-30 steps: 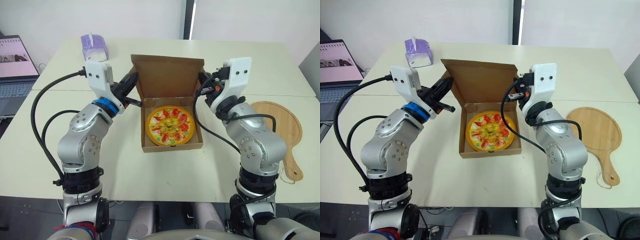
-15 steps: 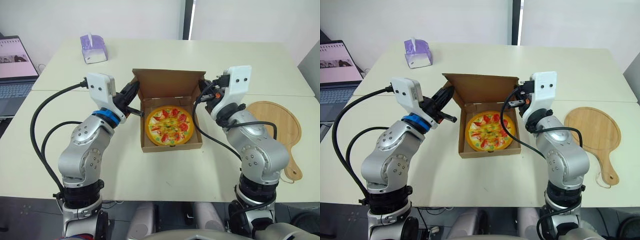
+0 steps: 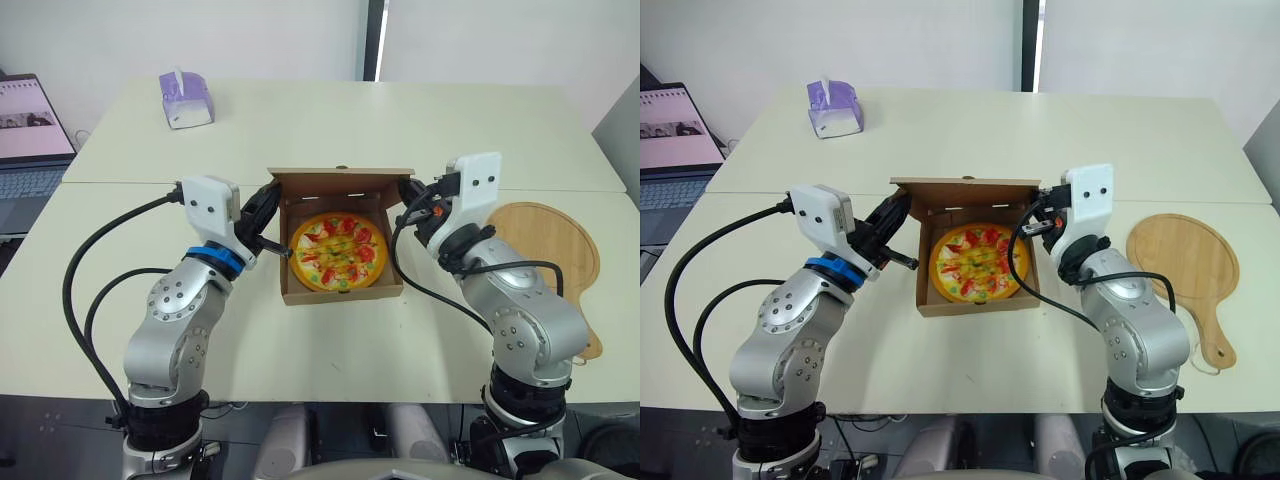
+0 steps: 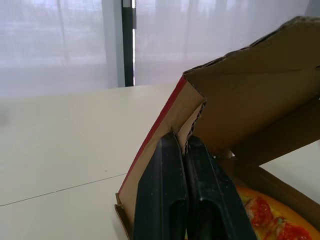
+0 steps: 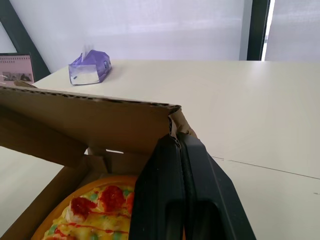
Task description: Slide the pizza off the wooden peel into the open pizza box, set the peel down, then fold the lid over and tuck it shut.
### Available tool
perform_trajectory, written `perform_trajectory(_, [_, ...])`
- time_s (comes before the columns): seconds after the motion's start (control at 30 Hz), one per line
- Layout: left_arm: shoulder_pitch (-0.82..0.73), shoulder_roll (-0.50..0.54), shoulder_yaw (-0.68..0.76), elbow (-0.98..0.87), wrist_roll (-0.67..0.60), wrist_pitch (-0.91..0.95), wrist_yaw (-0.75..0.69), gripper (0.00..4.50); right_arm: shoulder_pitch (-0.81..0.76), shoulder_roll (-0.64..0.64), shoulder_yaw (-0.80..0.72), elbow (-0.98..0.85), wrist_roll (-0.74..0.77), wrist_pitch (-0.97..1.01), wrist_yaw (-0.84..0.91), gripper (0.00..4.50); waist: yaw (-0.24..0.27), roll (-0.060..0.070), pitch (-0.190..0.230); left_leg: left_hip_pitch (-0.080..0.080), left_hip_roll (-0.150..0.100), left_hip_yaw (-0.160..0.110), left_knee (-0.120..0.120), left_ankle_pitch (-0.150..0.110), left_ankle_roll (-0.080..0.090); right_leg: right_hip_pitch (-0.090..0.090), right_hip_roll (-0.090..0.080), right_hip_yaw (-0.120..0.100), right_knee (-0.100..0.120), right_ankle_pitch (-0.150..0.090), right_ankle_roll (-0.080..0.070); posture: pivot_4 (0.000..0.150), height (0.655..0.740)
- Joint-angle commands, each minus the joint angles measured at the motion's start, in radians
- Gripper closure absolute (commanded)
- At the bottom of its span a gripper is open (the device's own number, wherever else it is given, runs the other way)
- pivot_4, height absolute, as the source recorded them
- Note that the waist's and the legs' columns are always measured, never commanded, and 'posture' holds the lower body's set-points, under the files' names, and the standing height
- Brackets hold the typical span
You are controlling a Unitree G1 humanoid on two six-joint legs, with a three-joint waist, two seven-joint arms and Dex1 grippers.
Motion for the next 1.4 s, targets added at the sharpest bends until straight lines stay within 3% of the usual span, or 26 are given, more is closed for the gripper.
perform_trajectory(0.03, [0.025, -0.015, -0.076, -0.062, 0.046, -0.086, -0.003, 4.31, 0.005, 0.012, 0.074, -0.008, 0.065, 0.002, 0.054, 4.49, -0.003, 0.0, 0.0, 0.0, 0.0, 0.0, 0.0, 0.0, 0.0, 0.0, 0.0, 0.0, 0.0, 0.0, 0.0, 0.15, 0.74])
perform_trajectory(0.13, [0.074, -0.01, -0.08, -0.063, 0.082, -0.131, -0.002, 3.68, 0.02, 0.008, 0.08, -0.007, 0.061, -0.011, 0.062, 4.5, -0.005, 0.0, 0.0, 0.0, 0.0, 0.0, 0.0, -0.001, 0.002, 0.0, 0.0, 0.0, 0.0, 0.0, 0.0, 0.15, 0.74])
perform_trajectory(0.27, [0.161, 0.03, -0.019, -0.096, 0.037, -0.126, -0.041, 2.35, 0.04, -0.003, 0.086, -0.001, 0.065, -0.035, 0.084, 4.5, -0.012, 0.0, 0.0, 0.001, 0.001, 0.0, -0.001, -0.002, 0.003, 0.0, 0.001, 0.0, 0.0, 0.0, 0.0, 0.15, 0.74])
perform_trajectory(0.37, [0.187, 0.094, 0.083, -0.114, -0.065, -0.075, -0.1, 2.35, 0.051, -0.013, 0.091, 0.008, 0.071, -0.058, 0.098, 4.5, -0.013, 0.0, 0.0, 0.001, 0.002, 0.0, -0.001, -0.002, 0.003, 0.0, 0.002, 0.0, 0.0, 0.0, 0.0, 0.15, 0.74])
perform_trajectory(0.57, [0.2, 0.338, 0.262, -0.075, -0.348, 0.125, -0.315, 2.35, 0.06, -0.027, 0.1, 0.035, 0.069, -0.098, 0.112, 4.5, -0.012, 0.0, 0.0, 0.002, 0.002, -0.001, -0.002, -0.002, 0.003, 0.0, 0.003, -0.001, 0.0, -0.001, -0.001, 0.15, 0.74])
perform_trajectory(0.67, [0.19, 0.471, 0.335, 0.0, -0.454, 0.211, -0.434, 2.35, 0.066, -0.036, 0.107, 0.047, 0.067, -0.116, 0.121, 4.5, -0.013, 0.0, 0.0, 0.001, 0.002, -0.001, -0.002, -0.002, 0.003, 0.0, 0.003, -0.002, -0.001, -0.001, -0.001, 0.15, 0.74])
perform_trajectory(0.77, [0.112, 0.598, 0.386, 0.164, -0.473, 0.232, -0.534, 2.35, 0.074, -0.049, 0.118, 0.057, 0.064, -0.135, 0.133, 4.5, -0.011, 0.0, 0.0, 0.003, 0.002, -0.001, -0.003, -0.001, 0.003, 0.0, 0.003, -0.002, -0.001, -0.002, -0.002, 0.15, 0.74])
perform_trajectory(0.9, [-0.136, 0.696, 0.359, 0.423, -0.47, 0.23, -0.613, 3.24, 0.078, -0.066, 0.135, 0.073, 0.057, -0.169, 0.149, 4.5, -0.01, -0.001, 0.001, 0.003, 0.002, -0.003, -0.004, -0.001, 0.001, 0.001, 0.004, -0.004, -0.001, -0.003, -0.003, 0.15, 0.74])
perform_trajectory(1.03, [-0.355, 0.675, 0.267, 0.575, -0.428, 0.211, -0.65, 4.49, 0.085, -0.082, 0.154, 0.08, 0.048, -0.2, 0.159, 4.5, -0.011, -0.001, 0.0, 0.004, 0.002, -0.002, -0.005, 0.0, -0.001, 0.002, 0.003, -0.003, -0.002, -0.002, -0.003, 0.15, 0.74])
perform_trajectory(1.2, [-0.528, 0.616, 0.102, 0.699, -0.34, 0.178, -0.751, 4.49, 0.097, -0.1, 0.168, 0.086, 0.045, -0.228, 0.17, 4.5, -0.014, -0.001, 0.0, 0.004, 0.001, -0.001, -0.008, 0.002, -0.003, 0.001, 0.003, -0.001, -0.002, -0.002, -0.003, 0.15, 0.74])
perform_trajectory(1.4, [-0.557, 0.635, -0.068, 0.717, -0.243, 0.187, -0.892, 4.49, 0.095, -0.127, 0.176, 0.085, 0.091, -0.211, 0.228, 4.5, -0.022, -0.001, 0.0, 0.004, 0.002, -0.001, -0.012, 0.002, -0.003, 0.0, 0.003, -0.001, -0.006, -0.002, -0.003, 0.15, 0.74])
